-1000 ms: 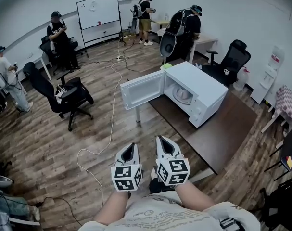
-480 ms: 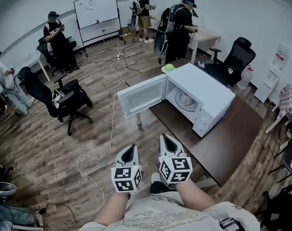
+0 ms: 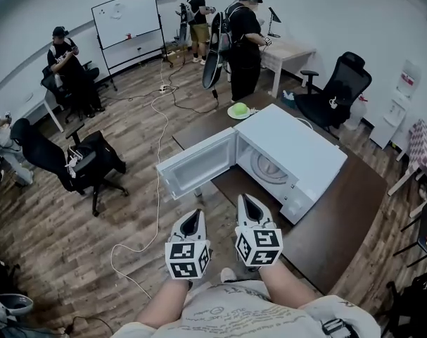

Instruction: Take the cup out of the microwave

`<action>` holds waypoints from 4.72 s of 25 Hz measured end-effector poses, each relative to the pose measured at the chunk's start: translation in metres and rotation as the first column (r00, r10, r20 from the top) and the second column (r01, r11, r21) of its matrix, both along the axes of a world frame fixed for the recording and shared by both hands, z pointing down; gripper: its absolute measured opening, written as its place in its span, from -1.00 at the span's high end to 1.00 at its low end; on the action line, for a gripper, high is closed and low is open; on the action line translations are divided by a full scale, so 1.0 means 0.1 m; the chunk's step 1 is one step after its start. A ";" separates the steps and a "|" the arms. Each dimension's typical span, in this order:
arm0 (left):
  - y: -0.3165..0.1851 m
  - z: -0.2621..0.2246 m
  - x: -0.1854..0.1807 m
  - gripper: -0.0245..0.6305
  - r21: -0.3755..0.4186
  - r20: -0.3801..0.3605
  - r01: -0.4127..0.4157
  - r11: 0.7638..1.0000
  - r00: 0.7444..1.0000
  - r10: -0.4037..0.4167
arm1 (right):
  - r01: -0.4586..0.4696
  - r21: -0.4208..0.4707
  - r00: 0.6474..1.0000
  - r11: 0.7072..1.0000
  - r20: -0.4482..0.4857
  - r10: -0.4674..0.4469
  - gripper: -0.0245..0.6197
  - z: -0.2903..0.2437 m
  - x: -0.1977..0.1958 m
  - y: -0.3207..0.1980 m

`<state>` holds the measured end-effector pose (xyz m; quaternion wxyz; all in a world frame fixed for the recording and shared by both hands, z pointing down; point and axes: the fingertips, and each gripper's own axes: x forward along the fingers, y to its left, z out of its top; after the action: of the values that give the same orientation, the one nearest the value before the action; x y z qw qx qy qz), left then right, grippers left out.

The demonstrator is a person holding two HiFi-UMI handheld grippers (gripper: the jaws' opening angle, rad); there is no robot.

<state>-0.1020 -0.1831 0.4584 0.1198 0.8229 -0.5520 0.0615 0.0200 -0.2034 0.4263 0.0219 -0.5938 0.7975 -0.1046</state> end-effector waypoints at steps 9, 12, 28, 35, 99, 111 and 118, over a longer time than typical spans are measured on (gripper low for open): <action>-0.95 -0.03 0.39 0.90 0.013 -0.002 -0.086 0.996 0.996 0.086 | -0.062 0.005 0.998 0.998 -0.022 0.062 0.88 0.05 0.30 -0.82; -1.11 0.00 0.59 0.90 0.003 -0.013 -0.134 0.991 0.991 0.134 | -0.086 -0.007 0.996 0.996 -0.036 0.086 0.88 0.13 0.42 -0.97; -1.91 0.24 1.14 0.90 -0.039 -0.023 -0.434 0.900 0.901 0.433 | -0.372 -0.096 0.926 0.923 -0.115 0.361 0.87 0.71 0.88 -1.45; -2.10 0.20 1.35 0.90 -0.025 -0.011 -0.535 0.844 0.845 0.535 | -0.457 -0.122 0.888 0.881 -0.114 0.445 0.77 1.04 1.04 -1.50; -2.59 0.44 0.94 0.90 -0.063 0.098 -0.522 0.850 0.845 0.526 | -0.485 -0.190 0.841 0.854 -0.367 0.396 0.80 2.10 1.18 -2.68; -2.59 0.43 0.93 0.90 -0.050 0.061 -0.535 0.843 0.841 0.537 | -0.452 -0.169 0.870 0.876 -0.299 0.391 0.80 1.82 0.92 -2.36; -2.54 0.45 0.98 0.90 -0.050 0.034 -0.579 0.814 0.814 0.580 | -0.456 -0.129 0.869 0.881 -0.278 0.409 0.80 1.53 0.71 -2.15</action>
<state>-0.0044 -0.4372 0.5036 0.0976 0.9477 -0.2769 0.1250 0.0911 -0.4187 0.5796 -0.1098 -0.7653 0.6264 -0.0993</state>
